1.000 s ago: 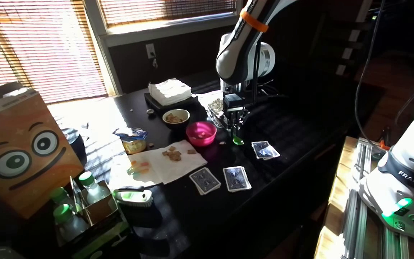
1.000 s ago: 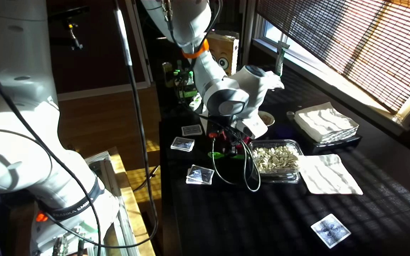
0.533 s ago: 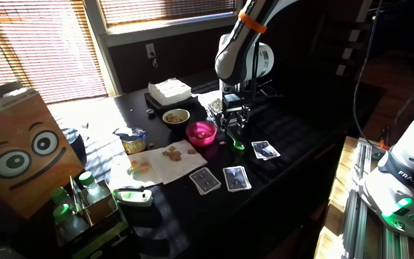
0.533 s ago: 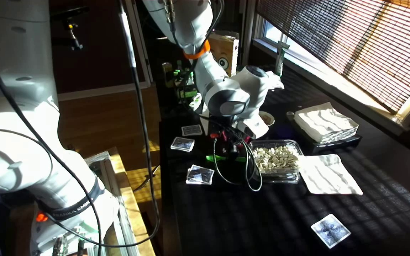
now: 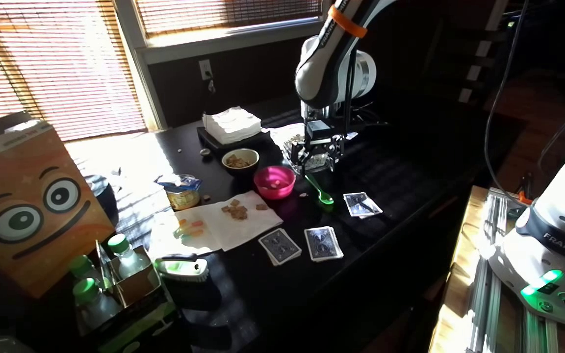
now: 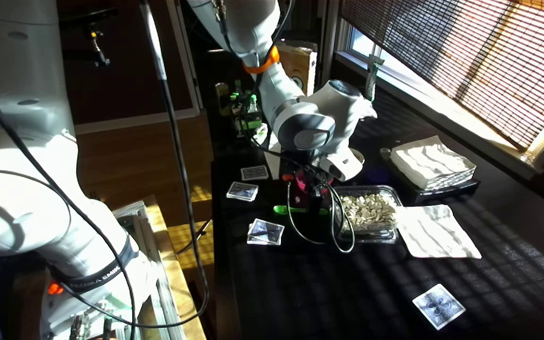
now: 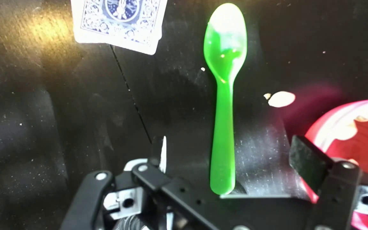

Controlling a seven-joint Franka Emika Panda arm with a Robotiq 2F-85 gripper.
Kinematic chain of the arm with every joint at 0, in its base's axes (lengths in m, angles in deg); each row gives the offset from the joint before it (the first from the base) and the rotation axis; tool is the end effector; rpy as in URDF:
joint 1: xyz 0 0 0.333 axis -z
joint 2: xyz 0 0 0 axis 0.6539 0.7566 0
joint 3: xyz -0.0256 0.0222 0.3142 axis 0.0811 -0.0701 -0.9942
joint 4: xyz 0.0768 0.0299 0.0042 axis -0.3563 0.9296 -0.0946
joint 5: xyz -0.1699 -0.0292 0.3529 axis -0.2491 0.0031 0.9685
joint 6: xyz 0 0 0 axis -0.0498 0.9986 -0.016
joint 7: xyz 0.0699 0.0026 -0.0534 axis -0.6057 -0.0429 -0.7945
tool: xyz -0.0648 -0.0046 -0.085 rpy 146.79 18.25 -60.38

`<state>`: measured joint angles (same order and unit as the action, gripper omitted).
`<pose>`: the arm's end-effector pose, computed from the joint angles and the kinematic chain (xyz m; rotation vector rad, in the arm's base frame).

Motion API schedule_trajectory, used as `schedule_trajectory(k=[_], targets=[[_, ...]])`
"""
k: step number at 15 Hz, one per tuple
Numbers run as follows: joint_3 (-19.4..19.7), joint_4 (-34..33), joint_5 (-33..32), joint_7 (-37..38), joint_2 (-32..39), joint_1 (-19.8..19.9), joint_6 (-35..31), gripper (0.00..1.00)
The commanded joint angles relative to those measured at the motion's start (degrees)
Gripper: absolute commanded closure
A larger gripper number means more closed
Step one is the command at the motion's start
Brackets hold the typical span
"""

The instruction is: Put the white object on the green spoon, then put the spoon in the pink bowl

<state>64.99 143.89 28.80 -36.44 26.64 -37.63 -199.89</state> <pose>0.5040 -0.0596 0.1766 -2.9321 0.9531 0.1643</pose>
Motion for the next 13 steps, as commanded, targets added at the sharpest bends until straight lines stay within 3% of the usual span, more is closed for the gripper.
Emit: schedule_trajectory(k=[1, 10, 11, 13], targets=[[1.4, 2.6, -0.2, 0.6, -4.6, -1.3, 0.7, 0.00], [2.2, 6.9, -3.3, 2.7, -11.9, -2.5, 1.7, 0.00], [1.7, 4.6, -1.4, 1.2, -8.8, -1.7, 0.6, 0.00], [1.6, 5.3, -1.5, 1.2, -9.8, -1.8, 0.7, 0.00]])
